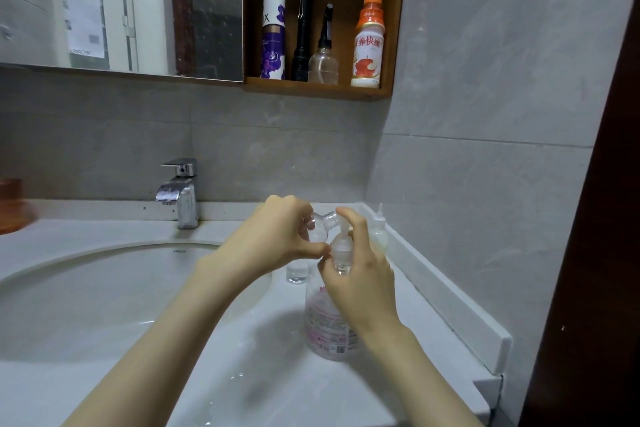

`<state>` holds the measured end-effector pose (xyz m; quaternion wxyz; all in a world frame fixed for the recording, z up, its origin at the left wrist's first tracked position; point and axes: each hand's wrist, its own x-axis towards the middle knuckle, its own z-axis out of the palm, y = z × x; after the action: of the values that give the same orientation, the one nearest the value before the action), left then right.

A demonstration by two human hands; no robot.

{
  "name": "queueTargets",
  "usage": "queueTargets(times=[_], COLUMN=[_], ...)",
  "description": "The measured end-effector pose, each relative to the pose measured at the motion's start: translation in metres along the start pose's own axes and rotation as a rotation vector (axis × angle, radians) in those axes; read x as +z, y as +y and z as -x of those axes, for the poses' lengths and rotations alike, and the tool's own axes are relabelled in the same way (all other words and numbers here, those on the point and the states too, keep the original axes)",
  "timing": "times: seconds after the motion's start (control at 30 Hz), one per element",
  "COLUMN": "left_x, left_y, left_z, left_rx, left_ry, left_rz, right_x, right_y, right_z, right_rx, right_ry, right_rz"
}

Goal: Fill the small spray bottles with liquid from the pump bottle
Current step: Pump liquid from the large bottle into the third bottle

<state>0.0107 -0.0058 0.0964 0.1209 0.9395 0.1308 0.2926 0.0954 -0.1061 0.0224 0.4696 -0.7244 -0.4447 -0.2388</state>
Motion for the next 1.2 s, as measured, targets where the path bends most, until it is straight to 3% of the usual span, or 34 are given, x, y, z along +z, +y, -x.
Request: queueTargets(times=[0.5, 0.83, 0.97, 1.2], left_x=[0.005, -0.002, -0.005, -0.006], left_y=[0.000, 0.005, 0.005, 0.003], left_z=[0.003, 0.002, 0.002, 0.003], left_rx=[-0.011, -0.019, -0.024, -0.001], left_ry=[-0.004, -0.014, -0.012, -0.016], left_rz=[0.019, 0.001, 0.006, -0.003], right_x=[0.003, 0.000, -0.004, 0.001], right_y=[-0.006, -0.005, -0.006, -0.006], right_z=[0.002, 0.003, -0.004, -0.002], right_rx=[0.076, 0.158, 0.164, 0.022], right_ry=[-0.022, -0.062, -0.002, 0.038], right_rz=[0.082, -0.011, -0.053, 0.050])
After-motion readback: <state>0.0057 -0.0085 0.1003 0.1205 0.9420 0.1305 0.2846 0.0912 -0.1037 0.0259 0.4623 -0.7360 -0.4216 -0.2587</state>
